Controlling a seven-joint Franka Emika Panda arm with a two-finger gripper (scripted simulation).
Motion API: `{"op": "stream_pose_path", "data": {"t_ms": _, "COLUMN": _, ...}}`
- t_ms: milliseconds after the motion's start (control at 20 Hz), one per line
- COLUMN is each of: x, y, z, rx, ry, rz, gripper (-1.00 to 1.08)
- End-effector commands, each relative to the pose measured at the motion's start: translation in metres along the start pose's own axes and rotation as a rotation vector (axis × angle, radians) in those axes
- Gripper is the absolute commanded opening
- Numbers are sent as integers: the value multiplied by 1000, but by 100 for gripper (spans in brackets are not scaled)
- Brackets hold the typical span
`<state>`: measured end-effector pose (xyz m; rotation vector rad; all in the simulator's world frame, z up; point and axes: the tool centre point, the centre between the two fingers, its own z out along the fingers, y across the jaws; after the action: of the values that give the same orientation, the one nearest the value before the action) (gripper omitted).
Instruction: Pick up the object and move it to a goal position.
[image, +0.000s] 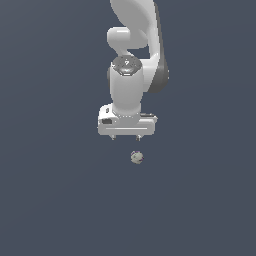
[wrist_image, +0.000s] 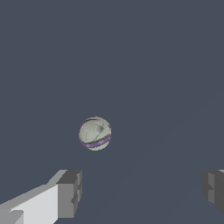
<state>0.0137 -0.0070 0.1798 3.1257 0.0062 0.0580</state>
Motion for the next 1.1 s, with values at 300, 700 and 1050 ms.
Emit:
{"op": "stream_pose_path", "data": {"t_ms": 300, "x": 6, "y": 8, "z": -2, "rx": 3, "ry": 14, "rz": 41, "gripper": 100}}
{"op": "stream_pose_path", "data": {"t_ms": 700, "x": 7, "y": 12, "z": -3, "rx": 4, "ry": 19, "rz": 56, "gripper": 100}}
{"op": "stream_pose_path", "data": {"t_ms": 1050, "x": 10, "y": -7, "z": 25, "rx": 5, "ry": 3, "rz": 21, "gripper": 100}}
